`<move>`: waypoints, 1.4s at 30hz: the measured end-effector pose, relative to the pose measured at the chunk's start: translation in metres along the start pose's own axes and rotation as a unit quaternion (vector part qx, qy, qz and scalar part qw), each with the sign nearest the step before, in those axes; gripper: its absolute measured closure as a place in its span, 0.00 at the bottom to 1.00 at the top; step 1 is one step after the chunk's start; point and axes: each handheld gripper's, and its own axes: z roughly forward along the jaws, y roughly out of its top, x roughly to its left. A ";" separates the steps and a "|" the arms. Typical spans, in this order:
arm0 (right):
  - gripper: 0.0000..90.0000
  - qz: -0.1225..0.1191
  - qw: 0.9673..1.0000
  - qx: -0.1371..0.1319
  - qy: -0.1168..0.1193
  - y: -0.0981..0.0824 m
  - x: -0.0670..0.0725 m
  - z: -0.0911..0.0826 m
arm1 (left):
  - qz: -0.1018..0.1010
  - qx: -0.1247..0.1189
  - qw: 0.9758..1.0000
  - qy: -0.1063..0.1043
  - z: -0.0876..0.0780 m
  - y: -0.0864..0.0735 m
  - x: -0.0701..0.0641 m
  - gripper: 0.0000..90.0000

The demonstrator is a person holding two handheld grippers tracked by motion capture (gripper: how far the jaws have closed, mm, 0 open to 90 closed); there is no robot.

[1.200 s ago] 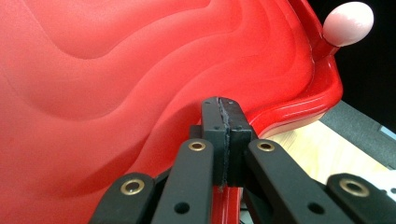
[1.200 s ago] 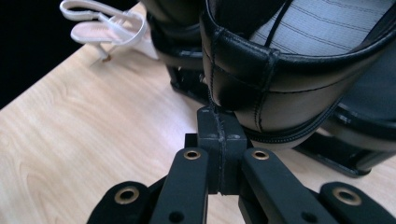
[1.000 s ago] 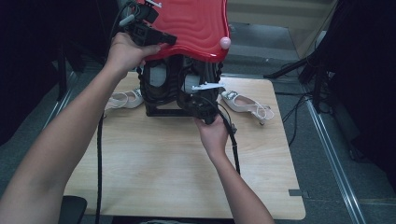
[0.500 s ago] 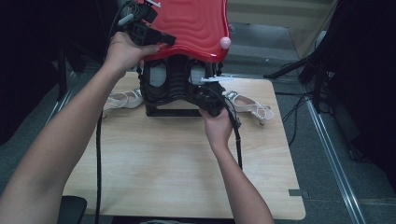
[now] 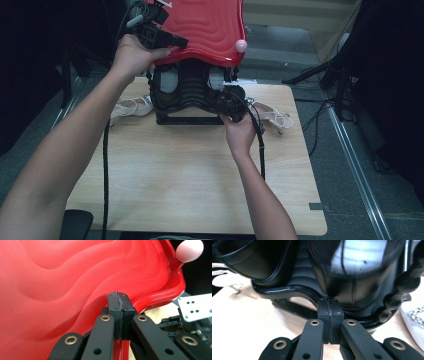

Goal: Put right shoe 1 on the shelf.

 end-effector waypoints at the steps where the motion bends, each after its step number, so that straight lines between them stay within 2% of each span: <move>1: 1.00 -0.003 1.000 0.000 0.002 0.000 0.001 -0.001 | 0.000 0.001 1.000 -0.002 0.000 0.000 0.000 1.00; 3: 1.00 -0.008 1.000 0.002 0.007 -0.001 0.003 -0.003 | -0.008 0.000 1.000 -0.005 0.000 0.000 0.001 1.00; 7: 1.00 -0.011 1.000 0.005 0.024 -0.004 0.005 -0.009 | -0.012 -0.001 1.000 -0.004 -0.001 0.001 0.001 0.98; 12: 0.94 -0.020 0.999 0.018 0.047 -0.010 0.010 -0.017 | -0.016 0.001 1.000 -0.004 -0.004 0.003 0.000 0.88; 14: 0.91 -0.024 0.998 0.024 0.057 -0.013 0.010 -0.019 | -0.020 0.001 1.000 -0.013 -0.007 0.003 -0.001 0.82; 15: 0.88 -0.024 0.997 0.024 0.063 -0.015 0.011 -0.021 | -0.020 0.003 1.000 -0.015 -0.008 0.003 -0.001 0.77; 17: 0.83 -0.019 0.997 0.025 0.075 -0.019 0.011 -0.024 | -0.020 0.016 1.000 -0.019 -0.013 0.002 -0.006 0.73; 19: 0.79 -0.018 0.995 0.026 0.091 -0.023 0.012 -0.028 | -0.013 0.004 1.000 -0.025 -0.019 0.000 -0.011 0.68; 20: 0.77 -0.023 0.995 0.026 0.091 -0.026 0.013 -0.030 | -0.012 0.003 1.000 -0.028 -0.022 -0.002 -0.012 0.67; 22: 0.71 -0.050 0.993 0.025 0.100 -0.032 0.014 -0.033 | -0.009 0.000 0.999 -0.036 -0.027 -0.005 -0.015 0.64; 23: 0.69 -0.061 0.992 0.027 0.111 -0.035 0.015 -0.033 | -0.005 0.002 0.999 -0.038 -0.030 -0.007 -0.017 0.62; 25: 0.69 -0.068 0.989 0.032 0.124 -0.041 0.015 -0.036 | 0.003 0.006 0.999 -0.036 -0.033 -0.012 -0.019 0.61; 28: 0.68 -0.058 0.987 0.032 0.146 -0.049 0.014 -0.040 | 0.009 0.007 0.999 -0.044 -0.039 -0.026 -0.023 0.60; 30: 0.67 -0.062 0.986 0.036 0.153 -0.054 0.013 -0.042 | 0.006 -0.001 0.999 -0.054 -0.043 -0.035 -0.024 0.59; 34: 0.67 -0.057 0.983 0.045 0.169 -0.064 0.010 -0.043 | -0.002 -0.001 0.998 -0.056 -0.045 -0.054 -0.023 0.58; 42: 0.66 -0.071 0.981 0.046 0.173 -0.078 0.004 -0.051 | -0.003 0.015 0.998 -0.057 -0.050 -0.090 -0.027 0.58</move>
